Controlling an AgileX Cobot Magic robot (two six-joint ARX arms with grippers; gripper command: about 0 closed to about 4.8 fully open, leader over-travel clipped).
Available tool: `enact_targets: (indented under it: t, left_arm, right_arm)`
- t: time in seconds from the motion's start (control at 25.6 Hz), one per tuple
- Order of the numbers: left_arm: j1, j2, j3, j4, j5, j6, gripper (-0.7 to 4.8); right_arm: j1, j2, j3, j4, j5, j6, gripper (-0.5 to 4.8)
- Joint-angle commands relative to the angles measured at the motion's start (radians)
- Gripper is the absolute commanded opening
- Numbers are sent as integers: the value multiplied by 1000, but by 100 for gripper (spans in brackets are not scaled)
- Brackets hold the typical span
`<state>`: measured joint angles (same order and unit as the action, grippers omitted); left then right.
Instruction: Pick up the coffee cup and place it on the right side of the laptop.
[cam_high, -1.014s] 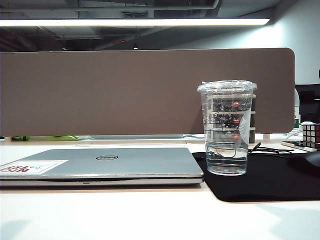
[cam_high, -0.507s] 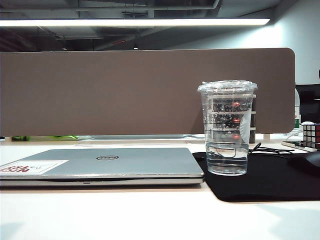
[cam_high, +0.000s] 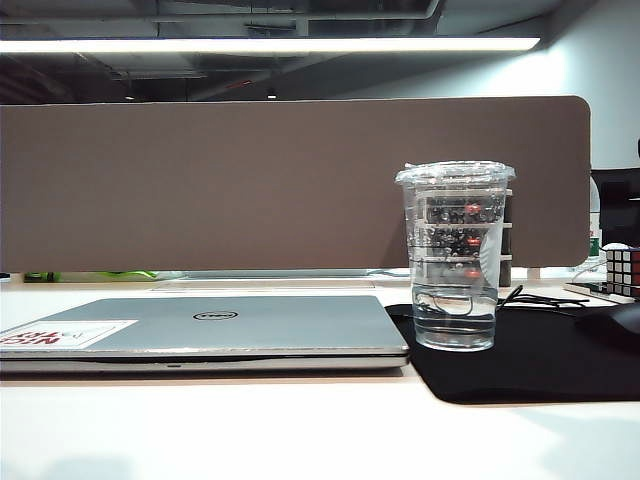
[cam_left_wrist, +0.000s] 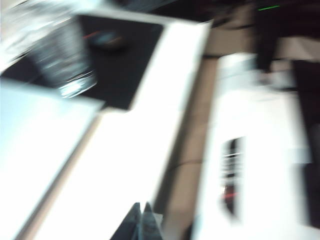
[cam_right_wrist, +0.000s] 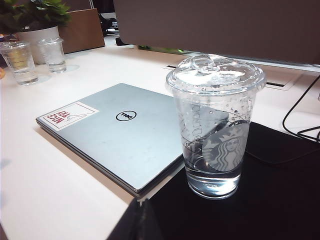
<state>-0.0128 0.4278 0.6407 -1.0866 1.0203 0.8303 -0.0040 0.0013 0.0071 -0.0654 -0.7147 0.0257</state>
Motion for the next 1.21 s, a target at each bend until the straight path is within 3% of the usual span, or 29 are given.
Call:
enact_targets:
  t: [0.04,0.23,0.35,0.58,0.9,0.97,1.21]
  left_arm:
    - [0,-30,1,200,-283,-291,-5]
    - [-75,-33,-59,495,-493,-445,-5]
    - [-119,-35,-124,652,-625,-489,-5]
    - [-124,-98,-317,914,-825,-525,-5]
    - [-124,-160,-525,1112,-855,-569,-5]
    - [-123,-188,-568,1135,-937,-600,-5]
    - [-123,-251,-605,1141,-1054,-595,-5]
  right_arm:
    - [-1,-2,-6,16,2,0,-1]
    - [-1,-2,-6,16,2,0,-1]
    - [-1,-2,-6,16,2,0,-1]
    - [-1,-2,-6,16,2,0,-1]
    - [-1,-2,-6,16,2,0,-1]
    - [-1,-2,-6,16,2,0,-1]
    - [-1,-2,-6,16,2,0,-1]
